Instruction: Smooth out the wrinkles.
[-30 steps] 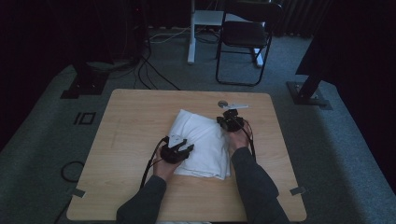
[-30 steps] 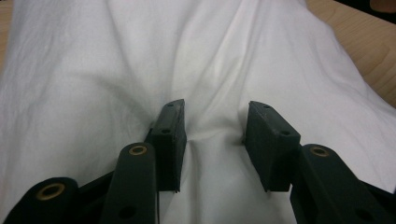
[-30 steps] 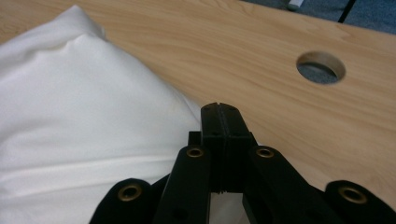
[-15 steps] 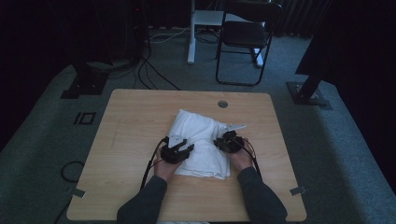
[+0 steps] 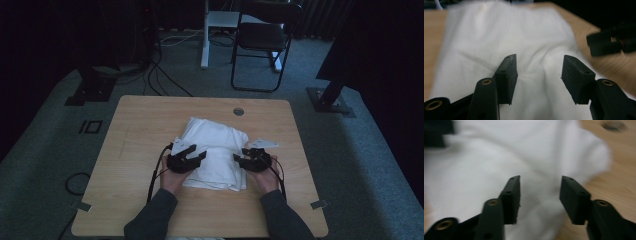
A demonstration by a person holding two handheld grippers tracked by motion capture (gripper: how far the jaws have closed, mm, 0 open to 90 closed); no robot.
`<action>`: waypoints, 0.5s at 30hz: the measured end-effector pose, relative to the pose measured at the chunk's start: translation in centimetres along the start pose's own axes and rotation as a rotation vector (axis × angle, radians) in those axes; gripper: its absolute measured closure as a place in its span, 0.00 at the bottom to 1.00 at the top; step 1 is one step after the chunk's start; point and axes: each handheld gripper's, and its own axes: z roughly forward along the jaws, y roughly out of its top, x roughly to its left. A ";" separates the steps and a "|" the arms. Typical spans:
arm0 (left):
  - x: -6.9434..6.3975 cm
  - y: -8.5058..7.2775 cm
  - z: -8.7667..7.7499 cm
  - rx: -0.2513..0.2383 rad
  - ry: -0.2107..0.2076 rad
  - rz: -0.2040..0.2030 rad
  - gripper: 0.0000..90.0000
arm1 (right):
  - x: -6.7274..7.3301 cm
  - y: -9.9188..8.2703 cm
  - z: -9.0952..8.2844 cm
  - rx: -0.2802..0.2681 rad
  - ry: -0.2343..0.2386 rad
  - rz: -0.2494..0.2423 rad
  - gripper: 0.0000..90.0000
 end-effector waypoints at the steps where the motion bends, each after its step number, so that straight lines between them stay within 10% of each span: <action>1: 0.2 0.3 -0.6 -0.015 0.005 0.008 0.51 | 0.8 0.0 -0.1 0.000 0.024 -0.031 0.51; 5: 1.4 0.5 -1.9 -0.021 0.085 0.007 0.51 | 3.1 -0.8 1.2 0.065 0.068 -0.132 0.51; 9: 2.7 -0.8 -1.8 0.033 0.124 -0.028 0.51 | 3.7 -2.4 2.9 0.176 -0.030 -0.217 0.56; 15: 3.1 -3.0 -1.6 0.093 0.102 -0.062 0.50 | 2.8 -2.5 2.9 0.170 -0.059 -0.197 0.53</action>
